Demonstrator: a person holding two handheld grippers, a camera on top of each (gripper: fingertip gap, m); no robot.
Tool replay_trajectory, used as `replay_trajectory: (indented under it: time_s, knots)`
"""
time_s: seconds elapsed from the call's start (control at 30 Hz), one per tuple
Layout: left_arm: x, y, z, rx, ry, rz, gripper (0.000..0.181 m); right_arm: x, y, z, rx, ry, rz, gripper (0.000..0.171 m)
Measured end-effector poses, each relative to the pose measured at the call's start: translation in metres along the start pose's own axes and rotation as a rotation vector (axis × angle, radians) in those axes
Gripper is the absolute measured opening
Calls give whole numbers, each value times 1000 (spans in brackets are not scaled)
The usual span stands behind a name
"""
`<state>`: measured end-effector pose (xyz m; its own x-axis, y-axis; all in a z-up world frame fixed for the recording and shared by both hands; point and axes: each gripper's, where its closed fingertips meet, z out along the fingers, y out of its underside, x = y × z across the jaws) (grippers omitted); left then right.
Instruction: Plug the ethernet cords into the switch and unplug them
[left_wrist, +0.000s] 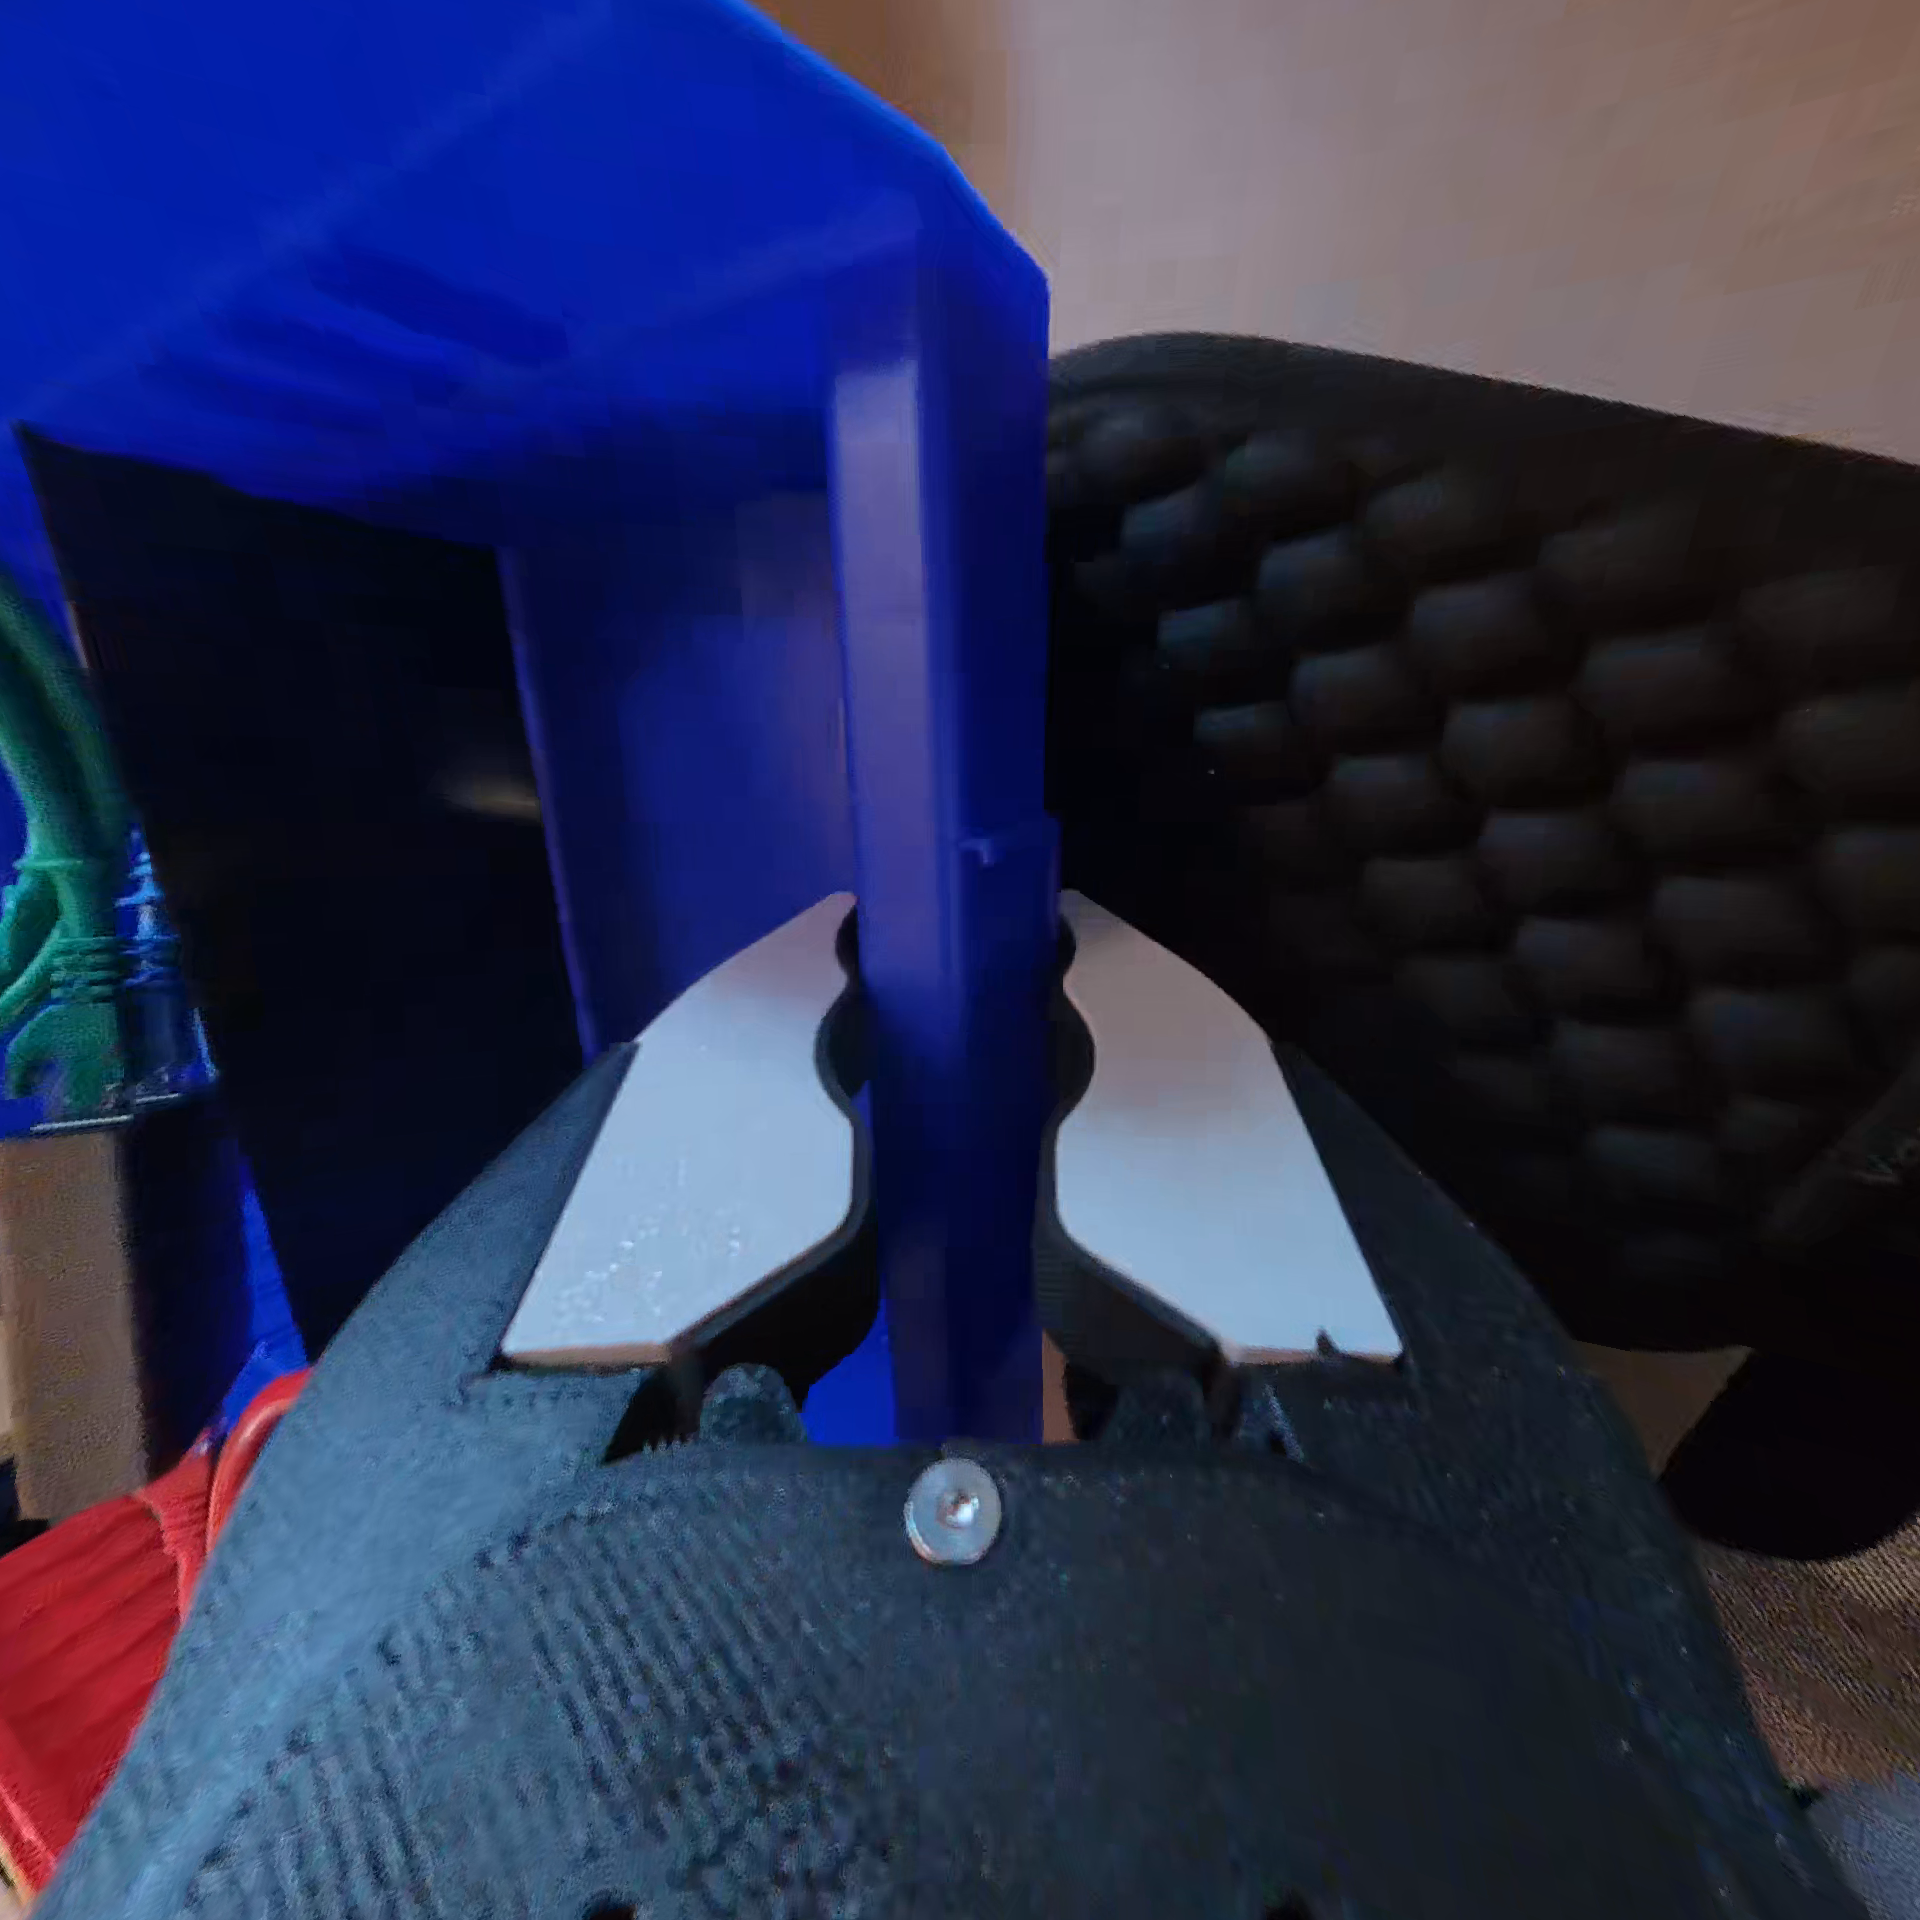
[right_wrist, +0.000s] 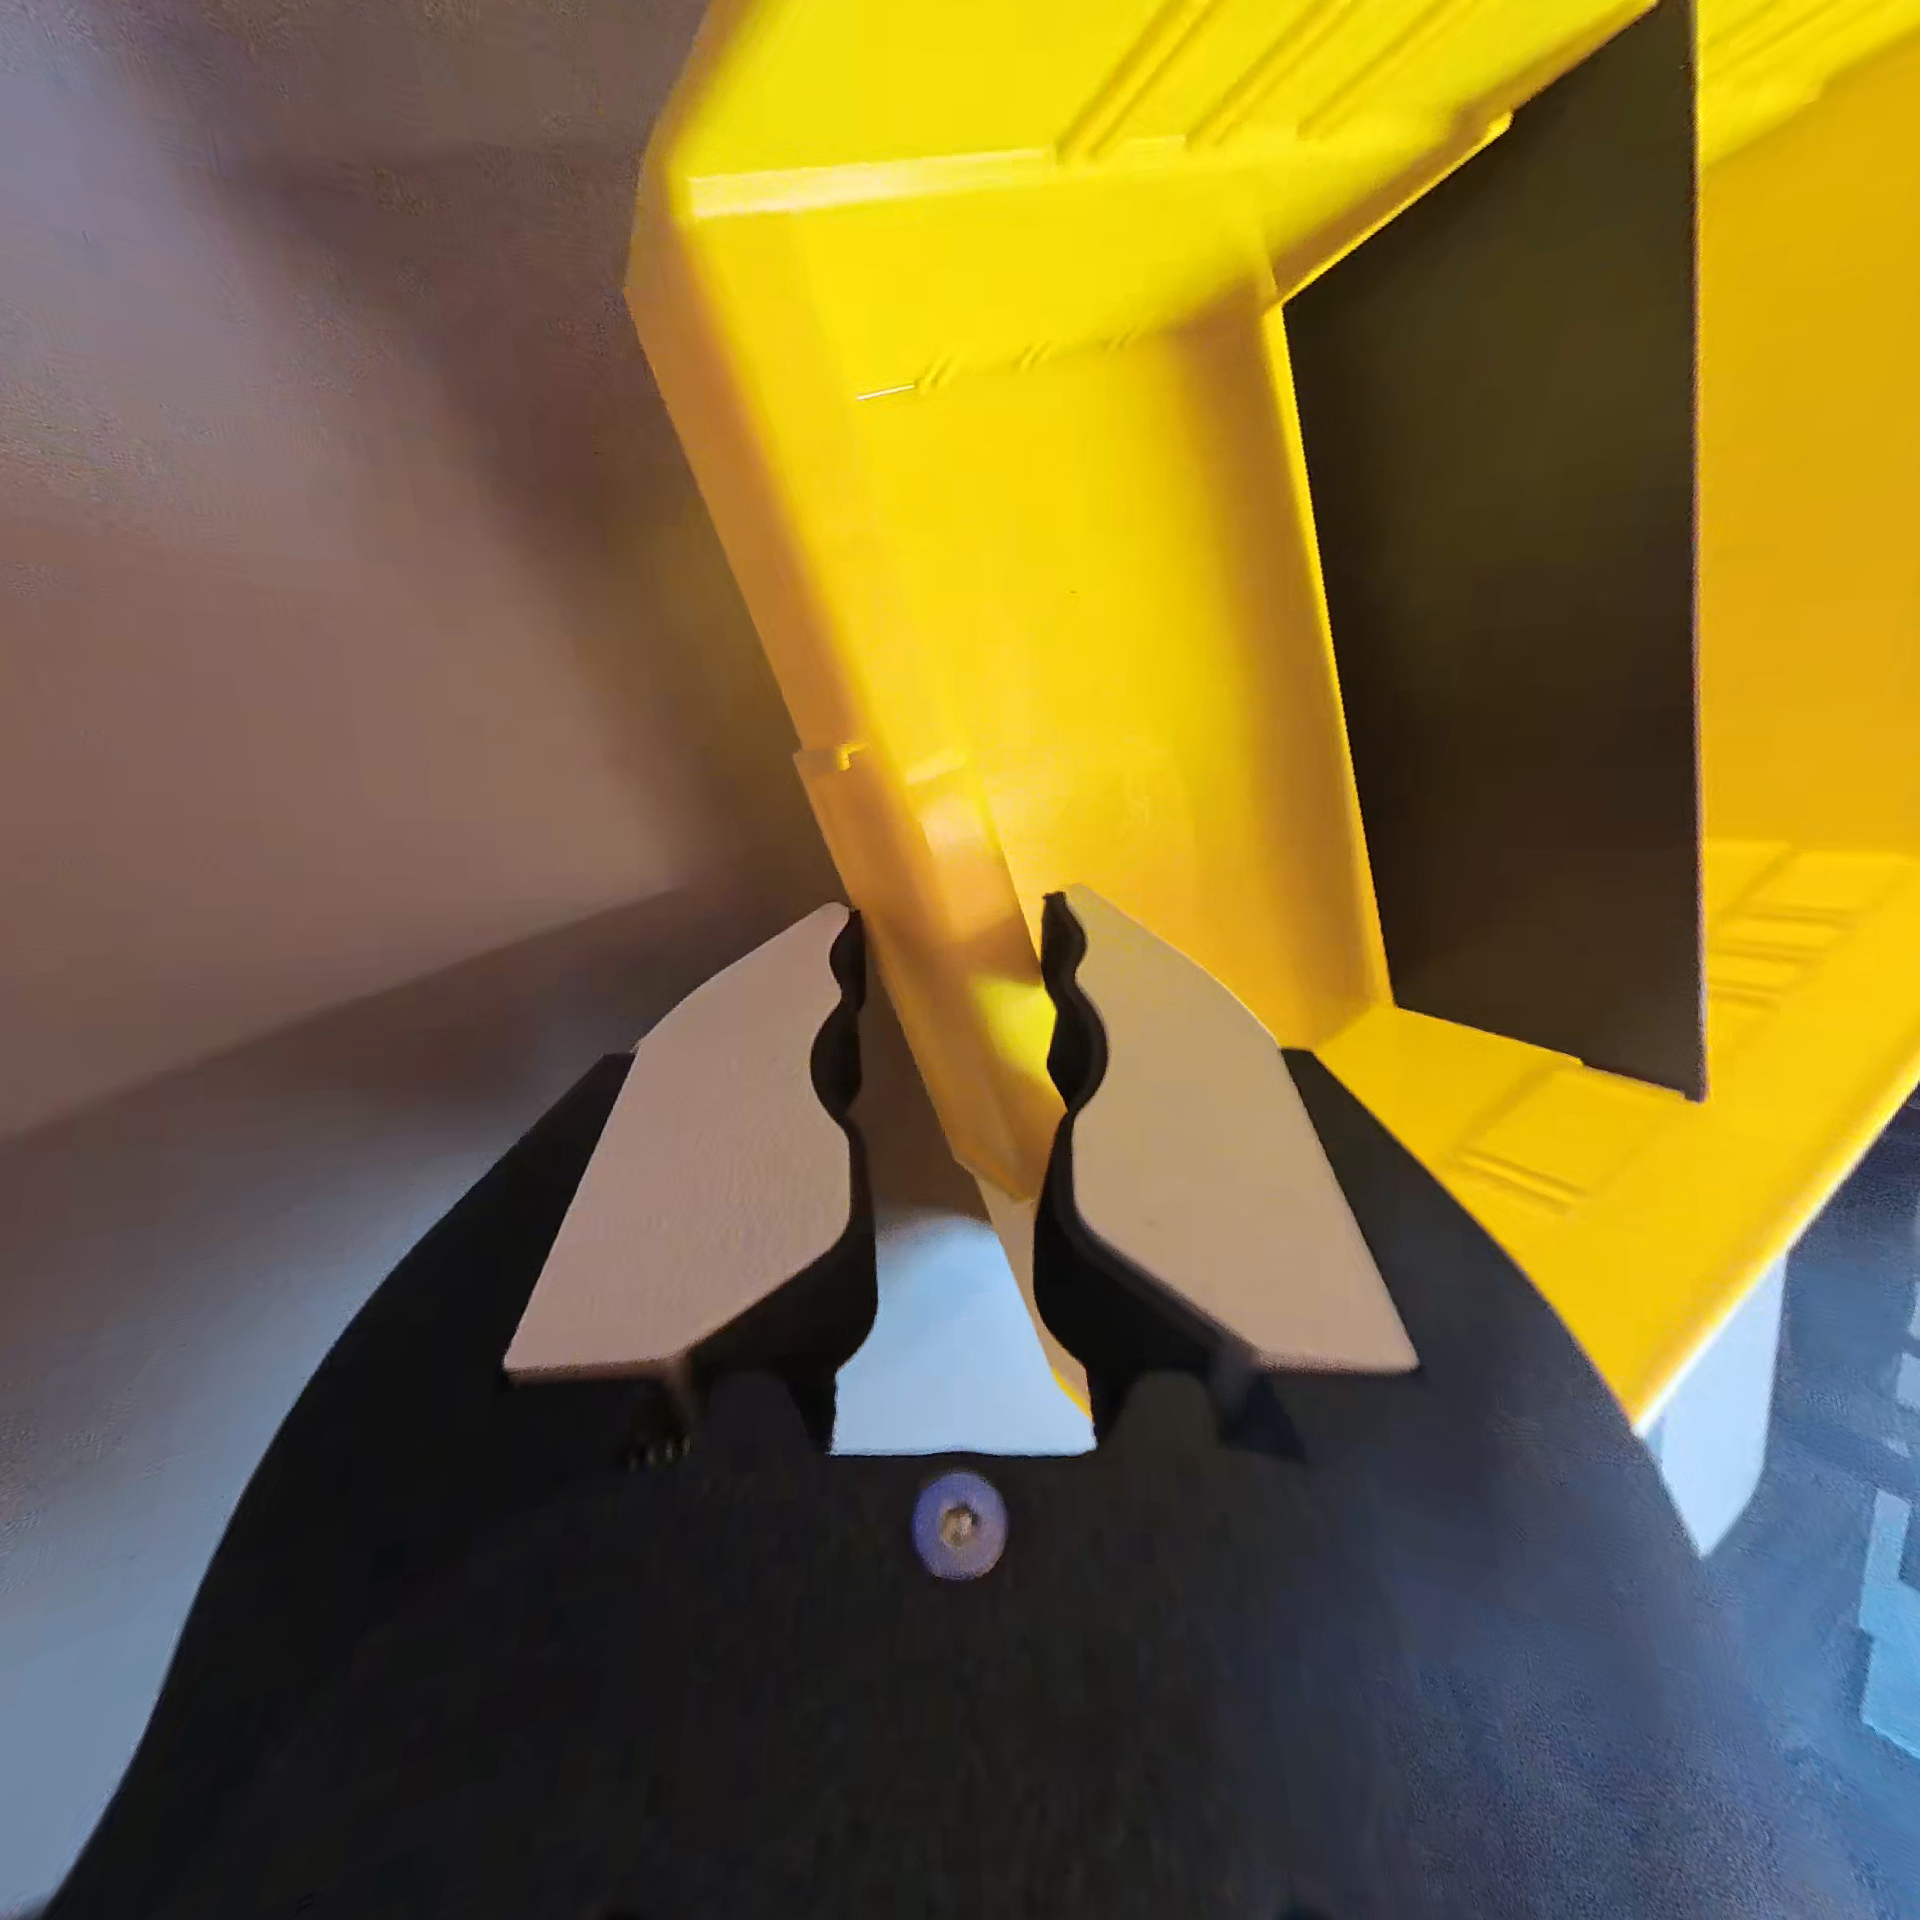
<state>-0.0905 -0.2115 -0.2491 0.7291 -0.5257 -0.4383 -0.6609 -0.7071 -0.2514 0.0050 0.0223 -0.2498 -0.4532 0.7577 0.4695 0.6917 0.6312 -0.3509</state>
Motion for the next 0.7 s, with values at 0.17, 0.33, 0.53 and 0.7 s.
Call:
replay_trajectory:
  time_s: [0.17,0.33,0.53,0.7]
  knots:
    - [-21,7,10,2,-46,-87,32,-17,66,-40,-9,77,16,33]
    - [-28,6,11,21,-40,-93,31,2,118,-53,-62,200,47,33]
    - [-69,5,-4,87,-67,-178,33,44,153,-44,-89,229,80,32]
    - [-111,21,39,-24,-128,-210,32,71,164,-33,-126,234,101,32]
